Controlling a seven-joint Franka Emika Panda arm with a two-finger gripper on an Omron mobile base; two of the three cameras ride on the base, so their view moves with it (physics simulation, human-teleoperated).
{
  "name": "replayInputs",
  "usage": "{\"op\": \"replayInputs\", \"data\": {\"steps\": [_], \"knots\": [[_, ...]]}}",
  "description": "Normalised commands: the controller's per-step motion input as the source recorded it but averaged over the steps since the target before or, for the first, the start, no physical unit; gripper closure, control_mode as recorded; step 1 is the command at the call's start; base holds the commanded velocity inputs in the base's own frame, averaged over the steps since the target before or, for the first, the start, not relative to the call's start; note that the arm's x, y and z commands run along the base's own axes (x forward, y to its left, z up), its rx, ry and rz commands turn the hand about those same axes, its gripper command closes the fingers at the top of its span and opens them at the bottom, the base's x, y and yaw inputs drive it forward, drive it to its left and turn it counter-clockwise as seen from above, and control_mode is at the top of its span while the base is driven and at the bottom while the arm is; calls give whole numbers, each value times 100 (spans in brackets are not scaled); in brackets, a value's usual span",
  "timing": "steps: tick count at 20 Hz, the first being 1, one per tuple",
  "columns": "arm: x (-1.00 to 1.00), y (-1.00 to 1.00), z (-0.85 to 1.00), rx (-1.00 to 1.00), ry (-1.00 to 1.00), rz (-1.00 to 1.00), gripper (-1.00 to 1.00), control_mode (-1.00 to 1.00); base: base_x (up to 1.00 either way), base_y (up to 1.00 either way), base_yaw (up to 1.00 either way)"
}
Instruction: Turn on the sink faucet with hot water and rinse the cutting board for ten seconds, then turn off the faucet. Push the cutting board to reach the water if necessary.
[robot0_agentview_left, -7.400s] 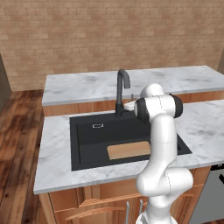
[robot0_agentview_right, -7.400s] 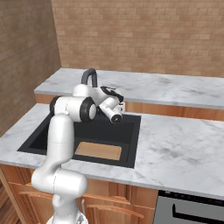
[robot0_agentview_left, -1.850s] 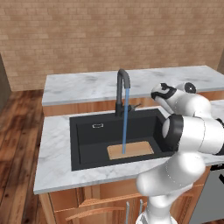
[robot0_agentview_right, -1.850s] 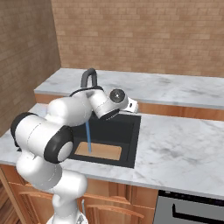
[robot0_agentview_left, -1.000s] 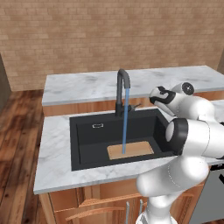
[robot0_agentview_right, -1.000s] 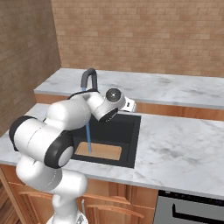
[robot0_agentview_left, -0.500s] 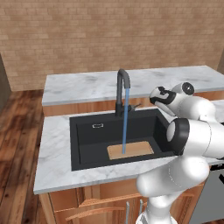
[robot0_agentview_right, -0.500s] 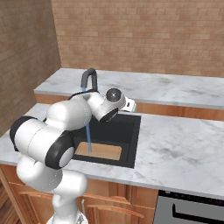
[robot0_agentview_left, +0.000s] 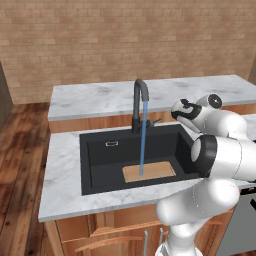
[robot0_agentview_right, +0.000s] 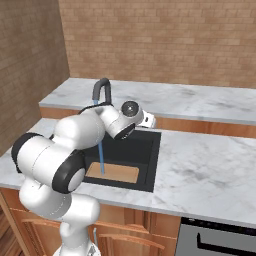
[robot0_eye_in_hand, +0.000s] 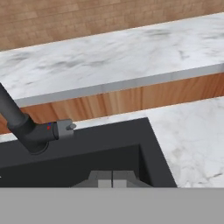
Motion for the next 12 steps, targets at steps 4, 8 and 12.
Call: {"op": "replayInputs", "data": {"steps": [4, 8, 12], "knots": [[0, 0, 0, 0, 0, 0, 100, -100, 0, 0, 0], [0, 0, 0, 0, 0, 0, 100, -100, 0, 0, 0], [0, 0, 0, 0, 0, 0, 100, -100, 0, 0, 0]]}}
